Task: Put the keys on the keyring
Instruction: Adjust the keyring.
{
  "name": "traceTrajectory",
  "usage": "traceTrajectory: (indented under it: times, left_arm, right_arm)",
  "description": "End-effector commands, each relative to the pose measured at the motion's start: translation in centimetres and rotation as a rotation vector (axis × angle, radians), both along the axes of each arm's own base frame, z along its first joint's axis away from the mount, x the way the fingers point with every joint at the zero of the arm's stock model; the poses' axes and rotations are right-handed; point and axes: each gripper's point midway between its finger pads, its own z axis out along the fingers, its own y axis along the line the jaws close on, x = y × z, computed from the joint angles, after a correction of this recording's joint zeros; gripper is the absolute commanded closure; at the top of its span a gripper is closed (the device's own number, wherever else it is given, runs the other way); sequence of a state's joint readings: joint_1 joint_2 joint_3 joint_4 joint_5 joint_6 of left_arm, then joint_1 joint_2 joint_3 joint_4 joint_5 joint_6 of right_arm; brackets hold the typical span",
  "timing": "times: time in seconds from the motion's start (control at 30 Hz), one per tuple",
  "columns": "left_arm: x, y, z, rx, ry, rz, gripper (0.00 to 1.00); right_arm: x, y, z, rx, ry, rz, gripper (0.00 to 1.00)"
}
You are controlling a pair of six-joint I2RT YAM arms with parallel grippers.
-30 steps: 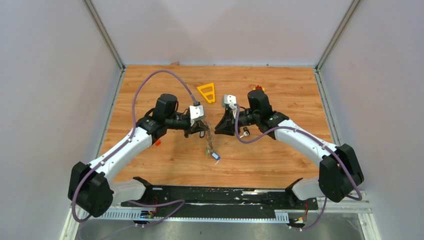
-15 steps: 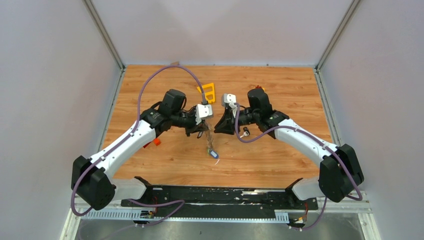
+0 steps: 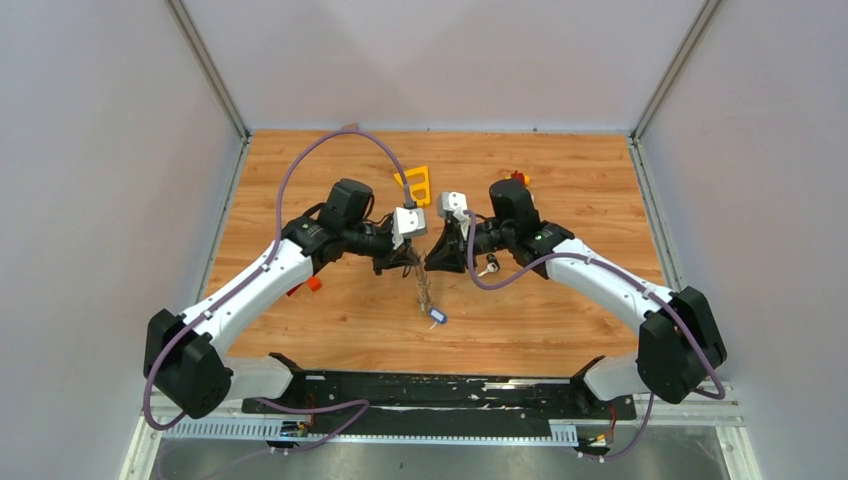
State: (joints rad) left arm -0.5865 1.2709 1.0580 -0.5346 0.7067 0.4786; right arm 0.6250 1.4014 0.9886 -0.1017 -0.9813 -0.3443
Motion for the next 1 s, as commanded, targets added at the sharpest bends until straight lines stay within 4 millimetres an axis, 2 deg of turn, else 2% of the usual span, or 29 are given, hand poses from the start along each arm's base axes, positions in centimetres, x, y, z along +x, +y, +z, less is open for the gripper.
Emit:
traceTrajectory:
  times: [0.0,0.57,0.87,0.97]
  left_arm:
    - [0.0,-1.1,1.7,-0.066,-0.014,-0.033,1.00]
    - [-0.5,-1.3,1.5,-0.081,0.004,-0.050,1.00]
    - [-0.3,-1.3,1.2,-0.077,-0.001,-0.047,1.00]
    - [-0.3,-1.3,1.1,-0.076,-0.001,-0.047,1.00]
  right_arm:
    - [0.0,0.8,1.4,0.028,-0.047,0.035,0.81]
    - [0.3,1.0,0.9,0.003,-0.068,0.019,0.85]
    - [-1.6,-0.2,3.2,0.019,-0.158,0.095,0.84]
    - [-1.8,-0.5,3.3,0.017,-0.172,0.100,0.84]
